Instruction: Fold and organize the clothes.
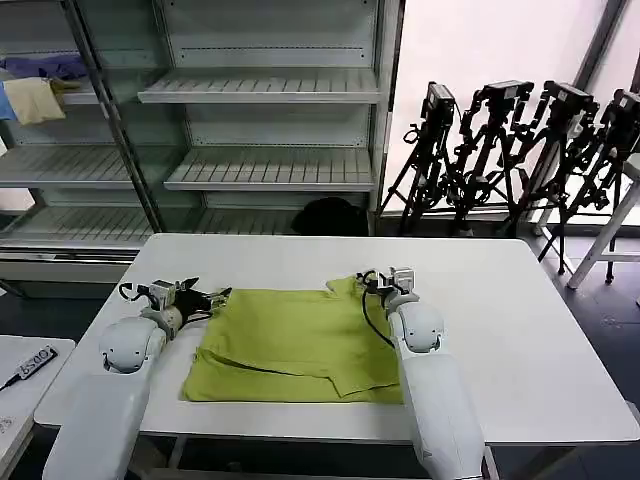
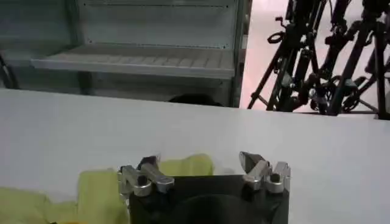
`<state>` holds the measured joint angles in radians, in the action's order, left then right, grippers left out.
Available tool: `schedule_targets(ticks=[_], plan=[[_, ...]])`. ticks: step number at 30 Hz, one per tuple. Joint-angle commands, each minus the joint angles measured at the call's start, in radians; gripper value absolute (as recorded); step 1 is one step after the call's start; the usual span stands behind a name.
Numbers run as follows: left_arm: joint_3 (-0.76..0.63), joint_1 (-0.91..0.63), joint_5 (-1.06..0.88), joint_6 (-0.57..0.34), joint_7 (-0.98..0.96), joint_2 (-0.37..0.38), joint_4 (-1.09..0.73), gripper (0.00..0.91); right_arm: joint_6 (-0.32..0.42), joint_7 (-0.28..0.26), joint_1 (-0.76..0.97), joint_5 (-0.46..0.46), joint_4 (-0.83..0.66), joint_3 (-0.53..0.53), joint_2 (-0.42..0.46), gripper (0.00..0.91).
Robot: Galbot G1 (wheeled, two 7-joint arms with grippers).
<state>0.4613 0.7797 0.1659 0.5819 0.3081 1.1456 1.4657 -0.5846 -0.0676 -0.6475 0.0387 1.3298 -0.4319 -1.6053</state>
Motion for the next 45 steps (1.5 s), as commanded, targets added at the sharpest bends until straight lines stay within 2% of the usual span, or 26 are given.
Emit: schedule_targets(ticks=[1, 4, 5, 8, 12, 16, 17, 19, 20, 21, 22, 23, 24, 26, 27, 28, 29, 31, 45], plan=[[-0.004, 0.008, 0.03, 0.0, 0.022, -0.004, 0.002, 0.907, 0.0, 0.0, 0.022, 0.01, -0.036, 0.0, -0.007, 0.907], [-0.006, 0.019, 0.031, 0.0, 0.025, 0.001, 0.014, 0.887, 0.0, -0.001, 0.017, 0.01, -0.029, 0.001, -0.003, 0.907], [-0.005, 0.02, 0.029, 0.0, 0.025, 0.005, 0.014, 0.836, 0.0, -0.001, 0.015, 0.01, -0.028, 0.001, -0.002, 0.907], [-0.005, 0.021, 0.026, 0.0, 0.025, 0.011, 0.007, 0.806, 0.0, -0.001, 0.009, 0.011, -0.025, 0.0, -0.001, 0.907], [-0.004, 0.023, 0.024, 0.0, 0.025, 0.014, 0.002, 0.806, 0.0, -0.002, -0.001, 0.013, -0.02, 0.002, 0.001, 0.887], [0.0, 0.022, 0.024, -0.001, 0.027, 0.02, -0.008, 0.786, 0.0, -0.004, -0.01, 0.017, -0.018, 0.001, 0.002, 0.725], [0.0, 0.023, 0.024, -0.001, 0.028, 0.021, -0.009, 0.756, 0.0, -0.004, -0.011, 0.019, -0.018, 0.001, 0.002, 0.635], [0.002, 0.023, 0.024, -0.001, 0.029, 0.025, -0.012, 0.685, 0.0, -0.008, -0.015, 0.025, -0.017, 0.002, 0.002, 0.554], [0.002, 0.024, 0.025, -0.001, 0.029, 0.027, -0.012, 0.675, 0.0, -0.008, -0.017, 0.027, -0.016, 0.002, 0.002, 0.464], [0.003, 0.024, 0.025, -0.001, 0.029, 0.028, -0.013, 0.574, 0.0, -0.009, -0.018, 0.028, -0.016, 0.002, 0.001, 0.302], [0.003, 0.025, 0.026, -0.001, 0.03, 0.029, -0.013, 0.484, 0.0, -0.011, -0.022, 0.03, -0.011, 0.002, 0.002, 0.181], [0.004, 0.026, 0.026, -0.001, 0.03, 0.03, -0.012, 0.443, 0.0, -0.012, -0.026, 0.03, -0.006, 0.003, 0.003, 0.131], [0.004, 0.027, 0.026, -0.001, 0.03, 0.031, -0.012, 0.383, 0.0, -0.012, -0.028, 0.03, -0.004, 0.004, 0.005, 0.121], [0.005, 0.03, 0.026, -0.001, 0.03, 0.032, -0.01, 0.242, 0.0, -0.013, -0.034, 0.03, 0.002, 0.004, 0.007, 0.03], [0.005, 0.03, 0.026, -0.001, 0.031, 0.032, -0.009, 0.222, 0.0, -0.013, -0.038, 0.03, 0.006, 0.006, 0.008, 0.0], [0.005, 0.03, 0.025, -0.001, 0.03, 0.034, -0.009, 0.171, 0.0, -0.013, -0.041, 0.03, 0.008, 0.006, 0.009, 0.0], [0.005, 0.031, 0.025, -0.001, 0.031, 0.034, -0.008, 0.081, 0.0, -0.013, -0.044, 0.03, 0.011, 0.007, 0.009, 0.0], [0.005, 0.032, 0.025, -0.001, 0.036, 0.035, -0.008, 0.02, 0.0, -0.014, -0.048, 0.03, 0.015, 0.006, 0.009, 0.0], [0.016, 0.036, 0.042, -0.002, 0.046, 0.039, 0.011, 0.01, 0.0, -0.015, -0.059, 0.015, 0.059, 0.016, 0.017, 0.0]])
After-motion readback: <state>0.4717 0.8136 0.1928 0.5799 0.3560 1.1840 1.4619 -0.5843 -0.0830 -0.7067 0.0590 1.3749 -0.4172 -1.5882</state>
